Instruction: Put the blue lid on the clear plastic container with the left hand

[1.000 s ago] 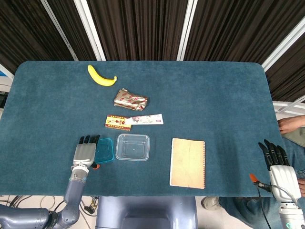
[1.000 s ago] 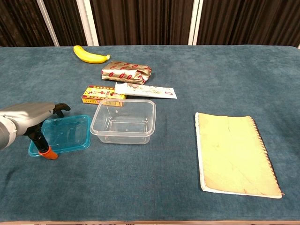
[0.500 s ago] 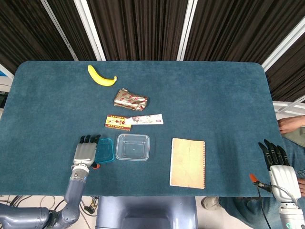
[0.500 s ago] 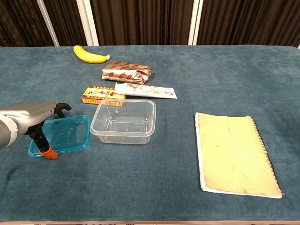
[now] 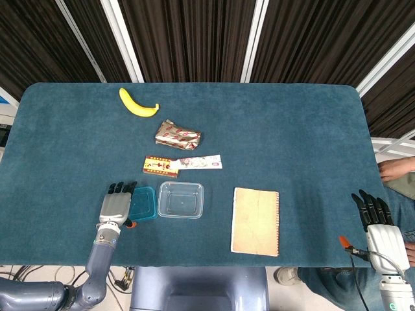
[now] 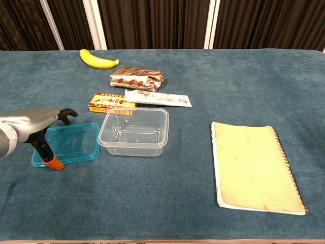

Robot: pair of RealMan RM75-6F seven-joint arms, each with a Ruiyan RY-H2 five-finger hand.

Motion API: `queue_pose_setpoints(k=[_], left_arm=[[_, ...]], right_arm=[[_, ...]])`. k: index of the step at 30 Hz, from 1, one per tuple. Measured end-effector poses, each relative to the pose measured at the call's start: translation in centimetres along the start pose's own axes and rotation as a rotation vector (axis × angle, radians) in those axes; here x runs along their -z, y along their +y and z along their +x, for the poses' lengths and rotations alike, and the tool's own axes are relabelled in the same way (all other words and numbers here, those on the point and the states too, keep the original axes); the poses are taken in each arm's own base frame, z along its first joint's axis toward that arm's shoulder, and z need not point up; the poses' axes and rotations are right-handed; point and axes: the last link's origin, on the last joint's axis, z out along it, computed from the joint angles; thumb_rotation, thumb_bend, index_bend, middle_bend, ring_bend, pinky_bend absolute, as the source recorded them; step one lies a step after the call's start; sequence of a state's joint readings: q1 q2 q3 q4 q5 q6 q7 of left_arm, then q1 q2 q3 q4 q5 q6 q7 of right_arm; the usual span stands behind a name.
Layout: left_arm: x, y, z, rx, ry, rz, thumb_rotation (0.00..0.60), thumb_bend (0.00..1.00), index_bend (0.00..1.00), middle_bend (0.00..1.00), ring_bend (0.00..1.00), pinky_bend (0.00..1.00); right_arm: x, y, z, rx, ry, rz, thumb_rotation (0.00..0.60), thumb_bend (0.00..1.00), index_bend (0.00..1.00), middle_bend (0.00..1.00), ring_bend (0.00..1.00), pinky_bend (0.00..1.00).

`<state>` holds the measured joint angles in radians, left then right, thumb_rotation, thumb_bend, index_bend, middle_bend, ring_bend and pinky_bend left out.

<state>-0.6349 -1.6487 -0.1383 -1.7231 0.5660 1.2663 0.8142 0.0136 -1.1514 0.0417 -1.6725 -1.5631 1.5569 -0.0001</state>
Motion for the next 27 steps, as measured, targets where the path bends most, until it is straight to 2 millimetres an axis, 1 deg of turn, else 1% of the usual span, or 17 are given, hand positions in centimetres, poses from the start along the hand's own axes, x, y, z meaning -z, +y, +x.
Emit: queue_pose_setpoints(k=[9, 12, 15, 21, 24, 27], left_arm=[[0.4, -0.4, 0.9, 0.042, 0.009, -0.008, 0.6, 0.12, 0.05, 0.25, 0.0, 0.0], [0.8, -0.6, 1.5, 0.052, 0.02, -0.016, 0.6, 0.12, 0.05, 0.25, 0.0, 0.0], [1.4, -0.8, 2.4, 0.06, 0.042, -0.032, 0.6, 0.12, 0.05, 0.25, 0.0, 0.0], [2.4, -1.1, 5.4, 0.059, 0.102, -0.077, 0.6, 0.12, 0.05, 0.25, 0.0, 0.0], [2.7, -0.5, 6.8, 0.044, 0.118, -0.118, 0.6, 0.12, 0.05, 0.25, 0.0, 0.0], [2.9, 0.8, 7.9, 0.026, 0.118, -0.165, 0.6, 0.12, 0.06, 0.25, 0.0, 0.0]], right_arm=[[0.0, 0.0, 0.0, 0.002, 0.001, -0.001, 0.6, 0.27, 0.02, 0.0, 0.0, 0.0], [0.0, 0.0, 0.0, 0.002, 0.002, -0.001, 0.6, 0.27, 0.02, 0.0, 0.0, 0.0], [0.0, 0.0, 0.0, 0.002, 0.001, -0.004, 0.6, 0.27, 0.02, 0.0, 0.0, 0.0], [0.0, 0.0, 0.0, 0.006, 0.001, -0.007, 0.6, 0.27, 0.02, 0.0, 0.0, 0.0], [0.0, 0.0, -0.1, 0.008, -0.002, -0.011, 0.6, 0.27, 0.02, 0.0, 0.0, 0.0], [0.0, 0.1, -0.1, 0.009, -0.002, -0.015, 0.6, 0.27, 0.02, 0.0, 0.0, 0.0]])
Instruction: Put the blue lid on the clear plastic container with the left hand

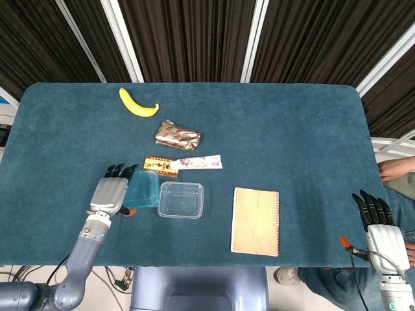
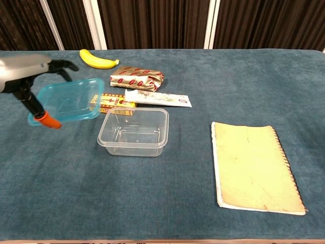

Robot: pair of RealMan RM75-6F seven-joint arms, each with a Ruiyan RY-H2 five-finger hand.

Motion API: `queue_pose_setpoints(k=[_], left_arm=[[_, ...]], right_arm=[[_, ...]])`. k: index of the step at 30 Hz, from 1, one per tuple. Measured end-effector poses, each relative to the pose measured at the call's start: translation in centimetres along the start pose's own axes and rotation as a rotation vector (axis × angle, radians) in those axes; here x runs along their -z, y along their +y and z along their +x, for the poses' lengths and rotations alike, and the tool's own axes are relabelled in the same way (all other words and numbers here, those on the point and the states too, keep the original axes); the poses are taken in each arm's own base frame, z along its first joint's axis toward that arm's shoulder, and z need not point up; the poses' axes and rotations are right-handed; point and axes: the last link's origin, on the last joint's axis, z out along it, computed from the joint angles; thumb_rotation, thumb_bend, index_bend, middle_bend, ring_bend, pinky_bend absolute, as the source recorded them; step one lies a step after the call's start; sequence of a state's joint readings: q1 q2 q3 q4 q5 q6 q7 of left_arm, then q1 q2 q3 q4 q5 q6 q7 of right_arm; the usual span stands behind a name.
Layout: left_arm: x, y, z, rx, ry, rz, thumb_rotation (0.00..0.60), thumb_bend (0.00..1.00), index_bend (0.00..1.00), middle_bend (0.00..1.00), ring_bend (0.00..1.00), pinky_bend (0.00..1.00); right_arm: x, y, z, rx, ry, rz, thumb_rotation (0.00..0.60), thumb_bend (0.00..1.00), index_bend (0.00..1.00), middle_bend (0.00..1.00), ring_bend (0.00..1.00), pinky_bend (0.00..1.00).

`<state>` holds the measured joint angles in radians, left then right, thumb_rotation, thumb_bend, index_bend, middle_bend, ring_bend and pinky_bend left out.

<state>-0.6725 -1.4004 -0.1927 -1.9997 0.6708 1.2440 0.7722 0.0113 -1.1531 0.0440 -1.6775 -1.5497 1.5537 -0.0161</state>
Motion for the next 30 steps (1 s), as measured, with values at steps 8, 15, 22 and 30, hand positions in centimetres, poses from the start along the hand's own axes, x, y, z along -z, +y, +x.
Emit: queue_pose_setpoints(k=[8, 15, 22, 30], left_arm=[[-0.9, 3.7, 1.3, -0.052, -0.008, -0.091, 0.6, 0.12, 0.05, 0.25, 0.0, 0.0], [-0.9, 6.8, 0.5, -0.022, -0.071, -0.118, 0.6, 0.12, 0.05, 0.25, 0.0, 0.0], [-1.4, 9.0, -1.1, 0.006, -0.125, -0.11, 0.6, 0.12, 0.05, 0.25, 0.0, 0.0], [-1.6, 10.0, -1.5, -0.032, -0.113, -0.103, 0.6, 0.12, 0.05, 0.25, 0.0, 0.0]], right_arm=[[0.0, 0.1, 0.0, 0.002, -0.002, -0.008, 0.6, 0.27, 0.02, 0.0, 0.0, 0.0], [0.0, 0.1, 0.0, 0.003, -0.003, -0.011, 0.6, 0.27, 0.02, 0.0, 0.0, 0.0], [0.0, 0.1, 0.0, 0.004, -0.005, -0.011, 0.6, 0.27, 0.02, 0.0, 0.0, 0.0], [0.0, 0.1, 0.0, 0.003, -0.005, -0.012, 0.6, 0.27, 0.02, 0.0, 0.0, 0.0]])
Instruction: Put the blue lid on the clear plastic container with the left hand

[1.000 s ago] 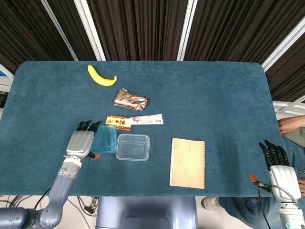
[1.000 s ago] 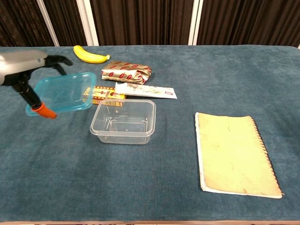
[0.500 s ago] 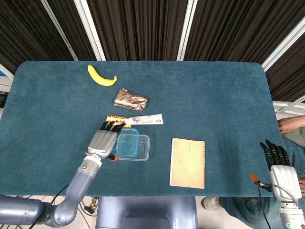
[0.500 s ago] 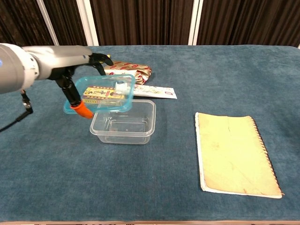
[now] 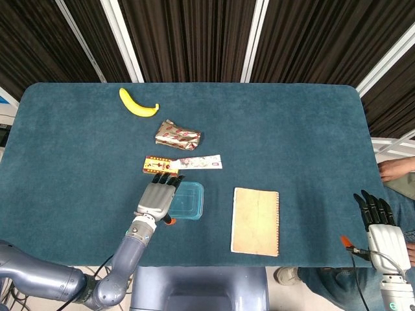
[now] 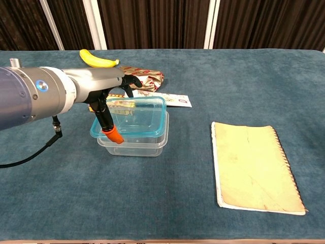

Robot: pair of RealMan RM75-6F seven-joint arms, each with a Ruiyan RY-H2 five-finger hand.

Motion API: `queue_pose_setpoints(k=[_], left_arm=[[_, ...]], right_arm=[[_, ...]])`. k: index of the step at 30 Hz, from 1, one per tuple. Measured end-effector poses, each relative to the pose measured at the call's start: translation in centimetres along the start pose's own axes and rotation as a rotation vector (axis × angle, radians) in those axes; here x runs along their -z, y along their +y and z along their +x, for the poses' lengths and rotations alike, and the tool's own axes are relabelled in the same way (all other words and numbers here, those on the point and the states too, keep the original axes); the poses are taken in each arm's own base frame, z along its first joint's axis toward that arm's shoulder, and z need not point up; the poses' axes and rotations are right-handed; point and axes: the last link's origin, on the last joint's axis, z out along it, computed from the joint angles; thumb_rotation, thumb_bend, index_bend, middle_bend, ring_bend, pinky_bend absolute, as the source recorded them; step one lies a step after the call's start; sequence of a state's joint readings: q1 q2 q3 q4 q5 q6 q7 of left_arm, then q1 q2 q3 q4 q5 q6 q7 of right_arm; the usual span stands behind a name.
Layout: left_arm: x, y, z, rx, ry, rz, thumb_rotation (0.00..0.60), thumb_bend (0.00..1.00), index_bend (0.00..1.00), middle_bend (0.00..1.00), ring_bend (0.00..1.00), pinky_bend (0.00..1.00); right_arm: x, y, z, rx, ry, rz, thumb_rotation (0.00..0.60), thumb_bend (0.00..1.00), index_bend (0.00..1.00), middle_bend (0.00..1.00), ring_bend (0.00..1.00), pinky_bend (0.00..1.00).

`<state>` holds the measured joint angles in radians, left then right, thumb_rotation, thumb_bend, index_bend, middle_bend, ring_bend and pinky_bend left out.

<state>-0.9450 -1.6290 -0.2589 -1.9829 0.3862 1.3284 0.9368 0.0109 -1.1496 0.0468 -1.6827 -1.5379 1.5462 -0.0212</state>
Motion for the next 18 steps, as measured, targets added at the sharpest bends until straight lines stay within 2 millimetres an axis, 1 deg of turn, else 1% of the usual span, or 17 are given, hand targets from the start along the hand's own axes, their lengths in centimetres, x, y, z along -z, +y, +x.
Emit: queue_pose_setpoints(k=[11, 18], left_arm=[[-0.9, 0.0, -0.4, -0.029, -0.006, 0.046, 0.6, 0.12, 0.05, 0.25, 0.0, 0.0], [-1.4, 0.3, -0.7, -0.046, -0.011, 0.046, 0.6, 0.12, 0.05, 0.24, 0.0, 0.0]], right_arm=[[0.0, 0.0, 0.0, -0.001, -0.002, -0.005, 0.6, 0.27, 0.02, 0.0, 0.0, 0.0], [0.0, 0.0, 0.0, -0.001, -0.002, -0.006, 0.6, 0.27, 0.02, 0.0, 0.0, 0.0]])
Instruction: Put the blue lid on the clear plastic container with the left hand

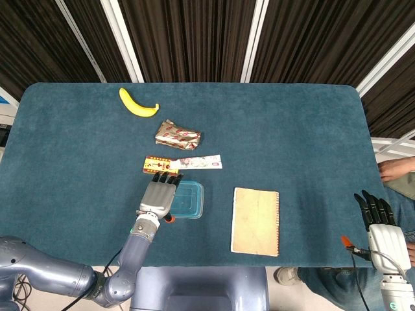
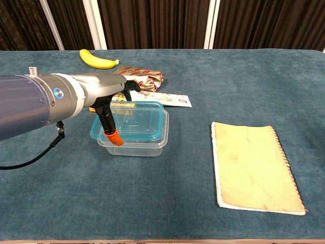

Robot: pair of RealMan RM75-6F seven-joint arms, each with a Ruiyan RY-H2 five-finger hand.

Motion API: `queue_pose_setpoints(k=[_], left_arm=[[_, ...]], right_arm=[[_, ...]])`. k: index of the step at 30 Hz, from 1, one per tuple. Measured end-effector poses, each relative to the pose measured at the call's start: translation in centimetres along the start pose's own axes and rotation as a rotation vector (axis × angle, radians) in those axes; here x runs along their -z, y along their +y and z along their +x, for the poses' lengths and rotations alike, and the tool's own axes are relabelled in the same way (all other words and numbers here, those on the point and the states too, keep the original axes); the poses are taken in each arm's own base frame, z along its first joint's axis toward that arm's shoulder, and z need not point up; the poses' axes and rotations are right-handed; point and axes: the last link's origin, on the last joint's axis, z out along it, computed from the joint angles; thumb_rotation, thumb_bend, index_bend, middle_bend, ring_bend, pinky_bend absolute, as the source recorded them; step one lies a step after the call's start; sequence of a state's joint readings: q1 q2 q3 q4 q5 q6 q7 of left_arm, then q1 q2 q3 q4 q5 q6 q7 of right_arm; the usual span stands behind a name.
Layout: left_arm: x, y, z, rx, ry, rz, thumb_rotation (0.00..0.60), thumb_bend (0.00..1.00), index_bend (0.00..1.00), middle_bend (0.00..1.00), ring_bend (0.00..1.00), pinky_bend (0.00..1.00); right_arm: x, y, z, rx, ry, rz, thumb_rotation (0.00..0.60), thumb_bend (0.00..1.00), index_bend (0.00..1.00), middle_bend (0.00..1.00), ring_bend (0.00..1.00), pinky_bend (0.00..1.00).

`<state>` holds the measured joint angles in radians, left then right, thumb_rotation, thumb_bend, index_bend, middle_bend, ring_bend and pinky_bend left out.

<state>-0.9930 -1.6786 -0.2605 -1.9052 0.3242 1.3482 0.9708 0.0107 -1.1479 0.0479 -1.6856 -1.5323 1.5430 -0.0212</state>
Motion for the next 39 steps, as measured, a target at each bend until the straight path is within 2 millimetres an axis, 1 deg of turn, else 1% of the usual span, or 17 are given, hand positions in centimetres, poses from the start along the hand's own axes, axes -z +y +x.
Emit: queue_pose_setpoints(k=[5, 16, 39], left_arm=[[-0.2, 0.3, -0.1, -0.03, 0.027, -0.011, 0.6, 0.12, 0.05, 0.24, 0.0, 0.0], [-0.5, 0.6, -0.9, -0.053, 0.013, -0.017, 0.6, 0.12, 0.05, 0.24, 0.0, 0.0], [-0.6, 0.5, -1.2, -0.07, 0.01, -0.011, 0.6, 0.12, 0.05, 0.24, 0.0, 0.0]], right_arm=[[0.0, 0.0, 0.0, 0.0, 0.0, 0.001, 0.6, 0.27, 0.02, 0.0, 0.0, 0.0], [0.0, 0.0, 0.0, 0.001, -0.001, -0.003, 0.6, 0.27, 0.02, 0.0, 0.0, 0.0], [0.0, 0.0, 0.0, 0.0, 0.0, -0.004, 0.6, 0.27, 0.02, 0.0, 0.0, 0.0]])
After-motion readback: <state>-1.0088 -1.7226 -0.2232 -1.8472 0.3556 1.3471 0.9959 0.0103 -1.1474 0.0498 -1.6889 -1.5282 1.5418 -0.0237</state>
